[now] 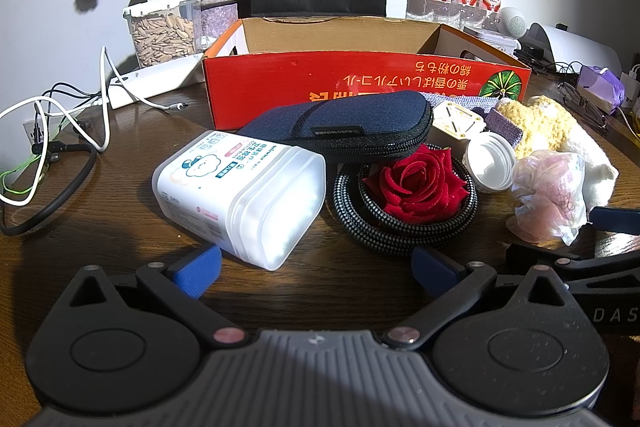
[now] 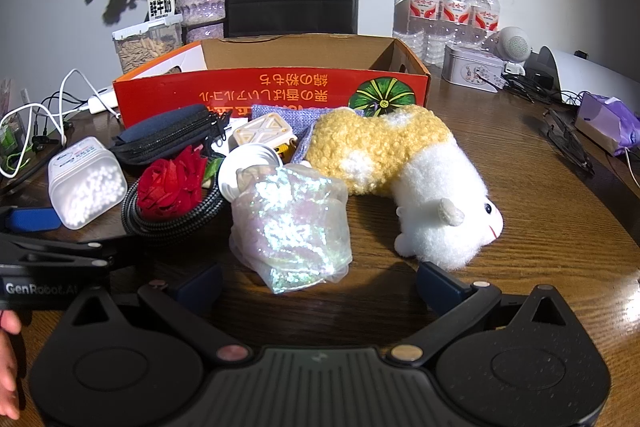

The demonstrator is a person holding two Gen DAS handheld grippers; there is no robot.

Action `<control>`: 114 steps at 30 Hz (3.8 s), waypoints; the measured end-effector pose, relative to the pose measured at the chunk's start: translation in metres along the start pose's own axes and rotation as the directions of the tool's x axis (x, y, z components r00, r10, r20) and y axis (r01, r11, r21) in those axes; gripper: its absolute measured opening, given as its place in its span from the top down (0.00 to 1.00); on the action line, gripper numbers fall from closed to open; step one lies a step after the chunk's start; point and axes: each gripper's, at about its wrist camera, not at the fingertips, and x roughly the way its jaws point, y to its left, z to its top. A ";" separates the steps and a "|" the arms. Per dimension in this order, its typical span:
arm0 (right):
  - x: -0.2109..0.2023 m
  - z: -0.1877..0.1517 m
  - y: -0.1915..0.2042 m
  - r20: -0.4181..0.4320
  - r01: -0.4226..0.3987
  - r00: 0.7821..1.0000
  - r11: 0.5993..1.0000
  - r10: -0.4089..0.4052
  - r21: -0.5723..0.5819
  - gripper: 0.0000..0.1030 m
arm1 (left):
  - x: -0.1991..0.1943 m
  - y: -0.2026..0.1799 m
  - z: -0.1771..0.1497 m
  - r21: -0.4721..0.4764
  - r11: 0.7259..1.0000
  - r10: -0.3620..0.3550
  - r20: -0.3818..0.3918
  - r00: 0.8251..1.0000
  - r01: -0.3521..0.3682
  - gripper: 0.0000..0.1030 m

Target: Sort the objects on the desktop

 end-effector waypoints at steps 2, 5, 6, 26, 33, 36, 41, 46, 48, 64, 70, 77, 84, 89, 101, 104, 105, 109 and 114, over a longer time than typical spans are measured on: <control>-0.002 -0.002 0.001 -0.001 -0.009 1.000 1.000 0.009 -0.007 0.00 | -0.002 -0.001 -0.001 0.013 1.000 -0.009 0.005 1.000 0.009 0.00; -0.016 -0.005 -0.003 0.002 -0.052 0.999 0.998 0.053 -0.019 0.00 | -0.021 0.005 -0.008 -0.004 0.999 -0.038 0.042 0.998 0.038 0.00; -0.025 -0.007 -0.005 0.017 -0.088 0.996 0.996 0.088 -0.029 0.00 | -0.029 0.009 -0.008 -0.011 0.998 -0.061 0.071 0.996 0.062 0.00; 0.023 0.050 -0.081 0.025 -0.069 0.997 0.998 0.069 -0.005 0.33 | 0.027 0.061 0.040 0.051 0.996 -0.071 0.046 0.996 0.069 0.00; 0.028 0.036 -0.074 -0.007 -0.034 0.999 0.999 0.034 -0.010 0.51 | 0.018 0.056 0.030 0.049 0.999 -0.020 0.071 0.997 0.016 0.14; 0.015 0.033 -0.073 0.021 -0.033 0.999 0.999 0.034 -0.010 0.53 | 0.008 0.051 0.025 0.029 0.999 0.017 0.073 0.997 -0.019 0.17; -0.023 0.031 -0.078 0.106 0.001 0.994 1.000 -0.002 0.007 0.53 | -0.028 0.048 0.018 -0.052 0.998 0.031 0.116 0.993 -0.025 0.18; -0.058 0.034 -0.087 0.192 -0.005 0.981 0.999 -0.004 0.047 0.53 | -0.065 0.049 0.031 -0.097 0.995 0.041 0.194 0.980 -0.023 0.18; -0.066 0.042 -0.088 0.220 -0.021 0.975 0.998 0.007 0.060 0.53 | -0.072 0.047 0.046 -0.103 0.995 0.040 0.217 0.975 -0.017 0.18; 0.176 0.261 -0.041 -0.102 0.058 0.993 0.998 -0.058 -0.004 0.53 | 0.164 0.005 0.267 0.034 0.982 0.182 0.064 0.981 -0.185 0.18; 0.230 0.256 -0.030 -0.253 0.089 0.963 0.995 -0.094 -0.034 0.53 | 0.219 0.007 0.261 0.059 0.971 0.235 -0.093 0.967 -0.231 0.18; 0.232 0.253 -0.027 -0.266 0.091 0.959 0.996 -0.093 -0.020 0.43 | 0.225 0.017 0.250 0.049 0.978 0.209 -0.138 0.968 -0.204 0.15; 0.162 0.268 -0.030 -0.101 0.066 0.993 0.998 -0.064 0.016 0.27 | 0.143 0.017 0.265 0.005 0.986 0.166 0.013 0.986 -0.166 0.02; 0.095 0.246 -0.034 0.022 -0.015 1.000 0.999 0.014 0.046 0.20 | 0.065 0.010 0.248 0.029 0.984 0.168 0.149 0.975 -0.174 0.00; -0.020 0.106 -0.024 0.146 -0.126 0.981 0.992 0.129 -0.031 0.20 | -0.037 -0.003 0.115 0.054 0.996 0.057 0.255 0.965 -0.073 0.00; -0.030 0.069 -0.013 0.137 -0.128 0.981 0.989 0.138 -0.080 0.19 | -0.046 -0.009 0.074 0.070 0.995 0.055 0.265 0.963 -0.076 0.00; -0.033 0.057 -0.011 0.142 -0.121 0.981 0.989 0.132 -0.082 0.19 | -0.049 -0.010 0.061 0.070 0.995 0.049 0.261 0.964 -0.070 0.00; -0.044 0.018 -0.007 0.132 -0.156 0.977 0.981 0.170 -0.113 0.19 | -0.054 -0.012 0.019 0.090 0.995 0.024 0.224 0.974 -0.046 0.00; -0.046 -0.008 -0.007 0.106 -0.134 0.984 0.988 0.143 -0.081 0.19 | -0.057 -0.012 -0.009 0.056 0.997 0.038 0.192 0.981 -0.050 0.00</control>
